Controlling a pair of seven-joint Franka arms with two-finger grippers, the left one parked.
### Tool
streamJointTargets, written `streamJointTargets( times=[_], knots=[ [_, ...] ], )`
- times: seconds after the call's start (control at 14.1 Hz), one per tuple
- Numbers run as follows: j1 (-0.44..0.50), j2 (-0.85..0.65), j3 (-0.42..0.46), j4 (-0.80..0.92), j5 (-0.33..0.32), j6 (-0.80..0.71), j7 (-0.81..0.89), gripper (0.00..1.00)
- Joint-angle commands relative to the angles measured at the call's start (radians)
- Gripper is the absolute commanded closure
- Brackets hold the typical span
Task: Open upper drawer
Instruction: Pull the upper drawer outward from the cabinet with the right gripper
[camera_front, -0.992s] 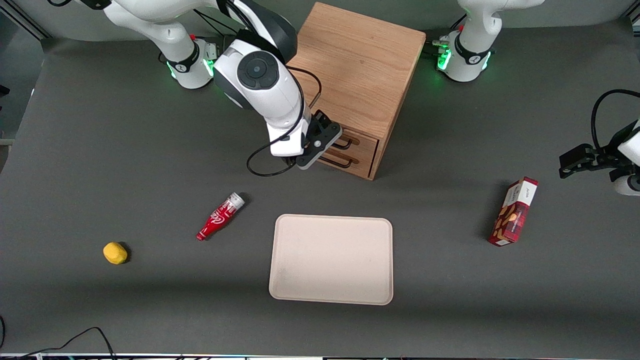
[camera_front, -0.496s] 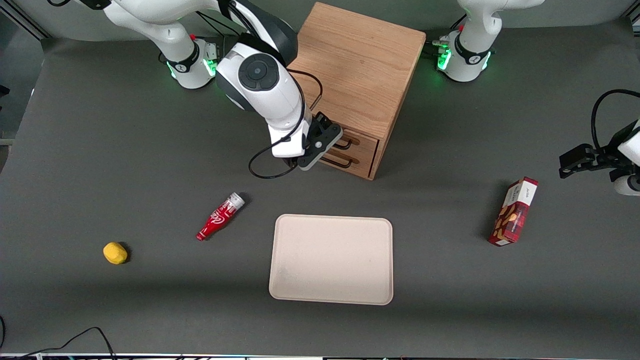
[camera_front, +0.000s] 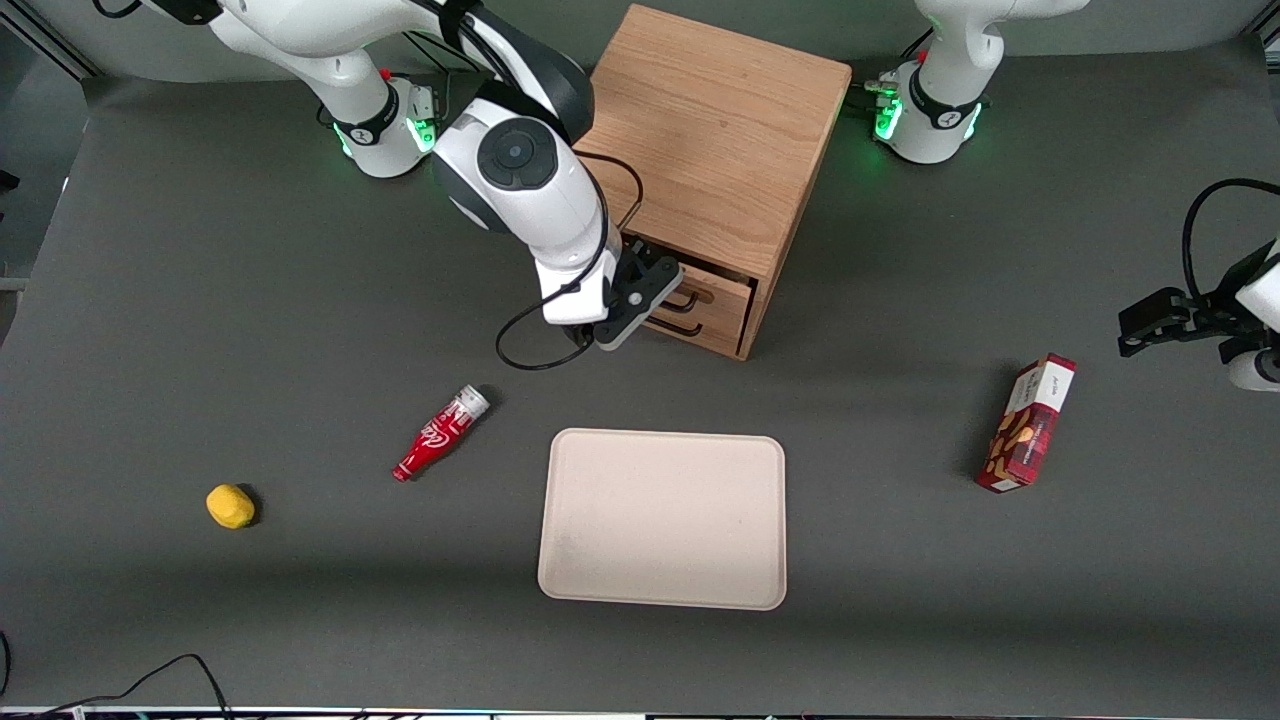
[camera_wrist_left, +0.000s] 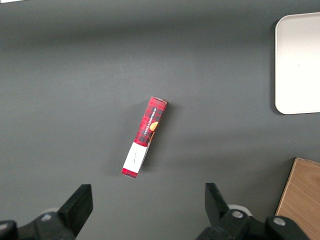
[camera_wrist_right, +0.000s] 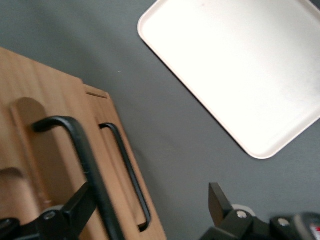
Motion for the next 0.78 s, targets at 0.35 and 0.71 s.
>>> streamJointTargets(
  times=[0.35,0.71],
  knots=[
    [-0.106,0.015,-0.010,0.042,-0.029,0.002,-0.183,0.00],
    [-0.163,0.033,-0.012,0.078,-0.024,0.000,-0.266,0.00]
  ],
)
